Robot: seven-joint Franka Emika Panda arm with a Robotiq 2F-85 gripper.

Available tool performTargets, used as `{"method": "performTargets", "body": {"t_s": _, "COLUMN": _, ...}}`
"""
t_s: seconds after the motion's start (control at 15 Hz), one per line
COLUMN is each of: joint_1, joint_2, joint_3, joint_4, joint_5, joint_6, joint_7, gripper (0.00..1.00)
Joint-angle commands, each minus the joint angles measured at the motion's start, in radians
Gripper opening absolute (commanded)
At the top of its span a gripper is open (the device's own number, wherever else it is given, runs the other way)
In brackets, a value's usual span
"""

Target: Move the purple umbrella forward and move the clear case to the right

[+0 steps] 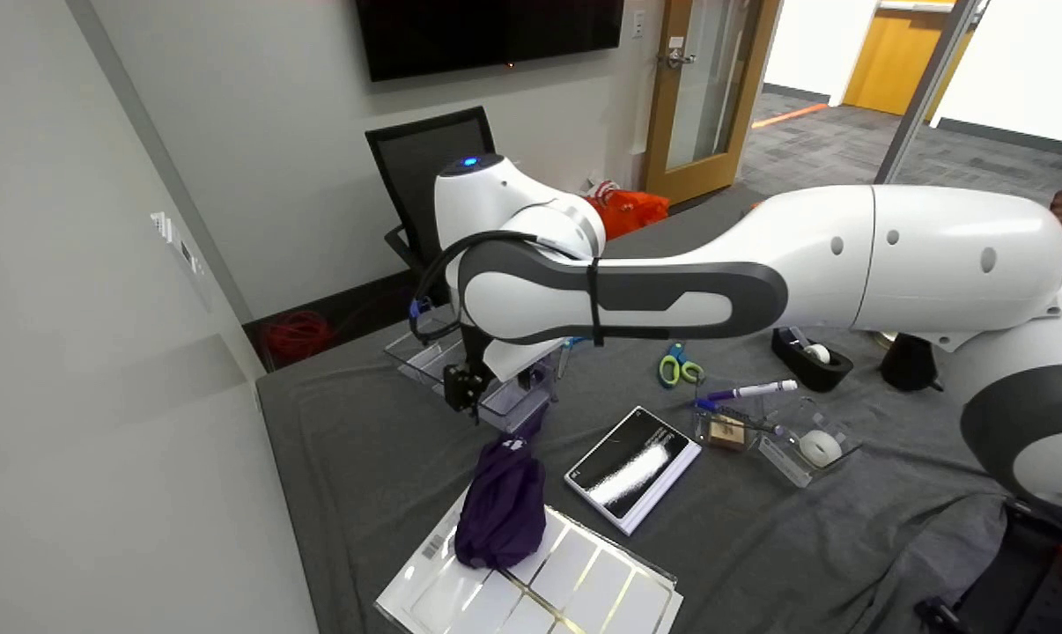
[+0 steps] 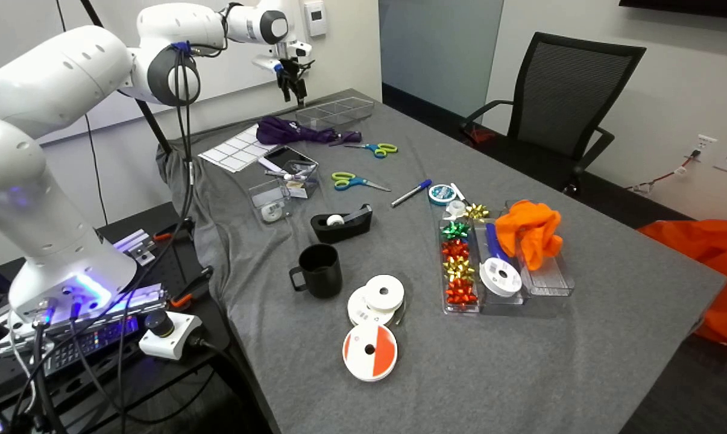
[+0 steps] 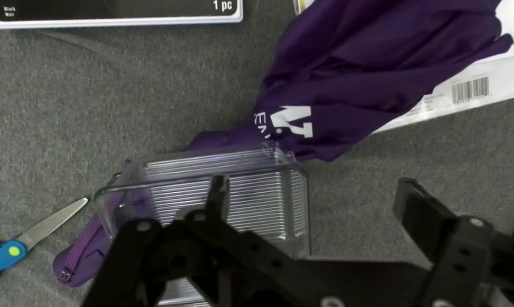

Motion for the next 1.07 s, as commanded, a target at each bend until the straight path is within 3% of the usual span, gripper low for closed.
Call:
{"method": "performTargets", "body": {"t_s": 0.0, "joint_1": -0.005, "joint_2": -0.015, "joint_3": 0.004, "joint_4": -0.042, "joint_5": -0.001, "joint_6": 0.017, "joint_7": -0.042, "gripper": 1.0}}
{"method": "performTargets", "body": {"t_s": 0.07, "joint_1": -0.003, "joint_2": 0.054, "joint_3": 0.002, "joint_4": 0.08, "joint_5": -0.001, "joint_6": -0.037, "joint_7": -0.05, "gripper": 1.0}}
{"method": "performTargets", "body": {"t_s": 0.13, "joint_1": -0.006, "joint_2": -0.012, "joint_3": 0.003, "joint_4": -0.043, "joint_5": -0.001, "joint_6": 0.015, "joint_7": -0.054, "gripper": 1.0}}
{"method": "performTargets", "body": {"t_s": 0.27, "joint_1": -0.008, "joint_2": -0.012, "joint_3": 0.004, "joint_4": -0.047, "joint_5": 0.001, "joint_6": 0.015, "joint_7": -0.057, "gripper": 1.0}}
{"method": "performTargets", "body": {"t_s": 0.33, "joint_1": -0.007, "joint_2": 0.056, "joint_3": 0.003, "joint_4": 0.079, "joint_5": 0.002, "joint_6": -0.043, "joint_7": -0.056, "gripper": 1.0}}
{"method": "performTargets", "body": {"t_s": 0.4, "joint_1": -0.01, "joint_2": -0.01, "joint_3": 0.002, "joint_4": -0.045, "joint_5": 0.001, "joint_6": 0.017, "joint_7": -0.05, "gripper": 1.0}}
{"method": "performTargets", "body": {"t_s": 0.53, "joint_1": -0.01, "joint_2": 0.002, "joint_3": 0.0, "joint_4": -0.038, "joint_5": 0.001, "joint_6": 0.05, "joint_7": -0.036, "gripper": 1.0}}
{"method": "performTargets", "body": {"t_s": 0.6, "joint_1": -0.009, "joint_2": 0.075, "joint_3": 0.0, "joint_4": 0.091, "joint_5": 0.003, "joint_6": 0.009, "joint_7": -0.035, "gripper": 1.0}}
{"method": "performTargets", "body": {"t_s": 0.67, "joint_1": -0.012, "joint_2": 0.008, "joint_3": 0.002, "joint_4": -0.034, "joint_5": 0.004, "joint_6": 0.072, "joint_7": -0.031, "gripper": 1.0}}
{"method": "performTargets", "body": {"t_s": 0.93, "joint_1": -0.011, "joint_2": 0.016, "joint_3": 0.0, "joint_4": -0.04, "joint_5": 0.001, "joint_6": 0.12, "joint_7": -0.029, "gripper": 1.0}}
{"method": "performTargets", "body": {"t_s": 1.0, "joint_1": -0.008, "joint_2": 0.086, "joint_3": -0.002, "joint_4": 0.081, "joint_5": 0.001, "joint_6": 0.062, "joint_7": -0.029, "gripper": 1.0}}
